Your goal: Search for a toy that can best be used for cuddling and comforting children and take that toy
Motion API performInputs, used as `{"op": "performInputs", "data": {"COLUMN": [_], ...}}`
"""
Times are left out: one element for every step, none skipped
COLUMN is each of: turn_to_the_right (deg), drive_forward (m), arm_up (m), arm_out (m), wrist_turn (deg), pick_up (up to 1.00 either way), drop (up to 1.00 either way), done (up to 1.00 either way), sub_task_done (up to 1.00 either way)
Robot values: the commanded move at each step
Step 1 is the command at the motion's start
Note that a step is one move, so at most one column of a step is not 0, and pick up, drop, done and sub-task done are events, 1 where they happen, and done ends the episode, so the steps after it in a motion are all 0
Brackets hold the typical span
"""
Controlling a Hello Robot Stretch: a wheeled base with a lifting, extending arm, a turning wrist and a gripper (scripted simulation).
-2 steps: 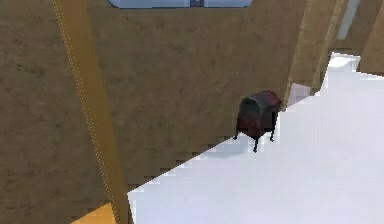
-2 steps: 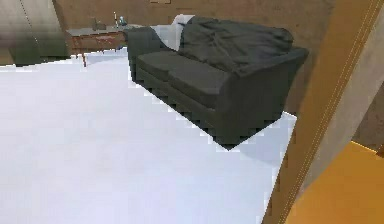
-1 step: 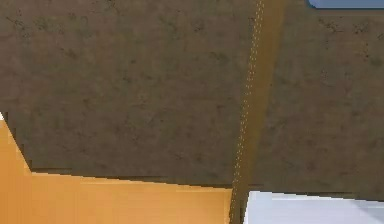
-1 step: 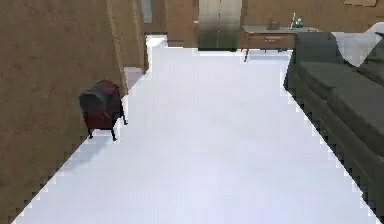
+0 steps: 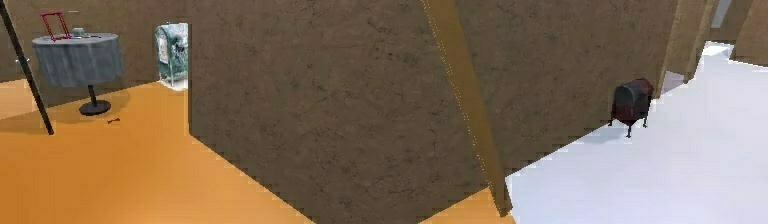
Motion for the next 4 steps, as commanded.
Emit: {"op": "performInputs", "data": {"turn_to_the_right": [0.0,-36.0,0.0,0.0], "drive_forward": [0.30,0.00,1.00,0.30], "arm_up": [0.00,0.00,0.00,0.00], "arm_out": [0.00,0.00,0.00,0.00], "wrist_turn": [0.0,0.0,0.0,0.0], "pick_up": [0.00,0.00,0.00,0.00], "drop": [0.00,0.00,0.00,0.00], "done": [0.00,0.00,0.00,0.00], "sub_task_done": [0.00,0.00,0.00,0.00]}}
